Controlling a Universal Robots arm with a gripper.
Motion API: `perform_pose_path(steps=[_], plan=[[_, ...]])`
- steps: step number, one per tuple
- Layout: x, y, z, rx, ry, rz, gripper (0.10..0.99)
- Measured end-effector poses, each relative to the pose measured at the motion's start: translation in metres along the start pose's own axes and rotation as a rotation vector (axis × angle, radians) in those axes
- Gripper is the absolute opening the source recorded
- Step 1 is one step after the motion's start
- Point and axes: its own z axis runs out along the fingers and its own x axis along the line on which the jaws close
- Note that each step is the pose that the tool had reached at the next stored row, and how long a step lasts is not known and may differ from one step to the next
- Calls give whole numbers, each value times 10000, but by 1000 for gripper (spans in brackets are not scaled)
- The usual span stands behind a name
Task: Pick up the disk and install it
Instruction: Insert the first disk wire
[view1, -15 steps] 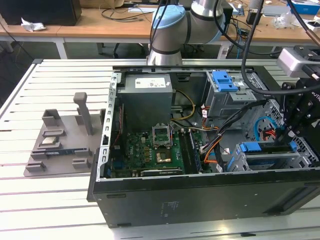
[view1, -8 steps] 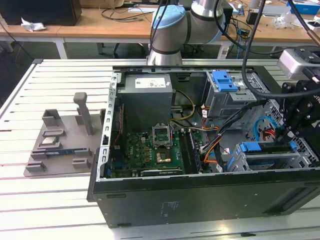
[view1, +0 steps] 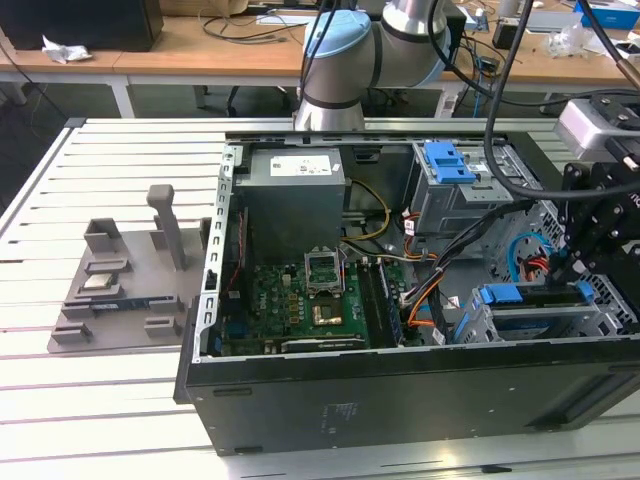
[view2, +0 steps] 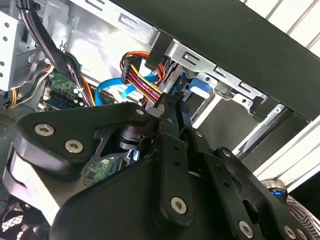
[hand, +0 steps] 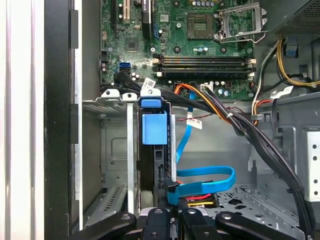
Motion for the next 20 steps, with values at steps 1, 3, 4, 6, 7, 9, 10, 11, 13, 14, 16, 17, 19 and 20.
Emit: perform_pose_path(steps=[1, 3, 4, 6, 7, 9, 10, 11, 13, 14, 16, 17, 19, 20], plan=[[31, 2, -1, 0, -1, 0, 165], [38, 2, 0, -3, -149, -7, 165], [38, 2, 0, -3, -190, -9, 165], [41, 2, 0, -3, -195, -9, 165], [43, 2, 0, -3, -195, -9, 165], [50, 2, 0, -3, -195, -9, 165], [58, 2, -1, -2, -195, -9, 165], [62, 2, 0, -2, -195, -9, 165], [72, 2, -1, -3, -196, -9, 165], [73, 3, -1, -3, -197, -9, 165], [74, 2, -1, -4, -226, -10, 165], [74, 2, 1, -4, -247, -12, 165], [74, 2, 4, -4, -265, -12, 165], [74, 2, 5, -4, -265, -12, 165]])
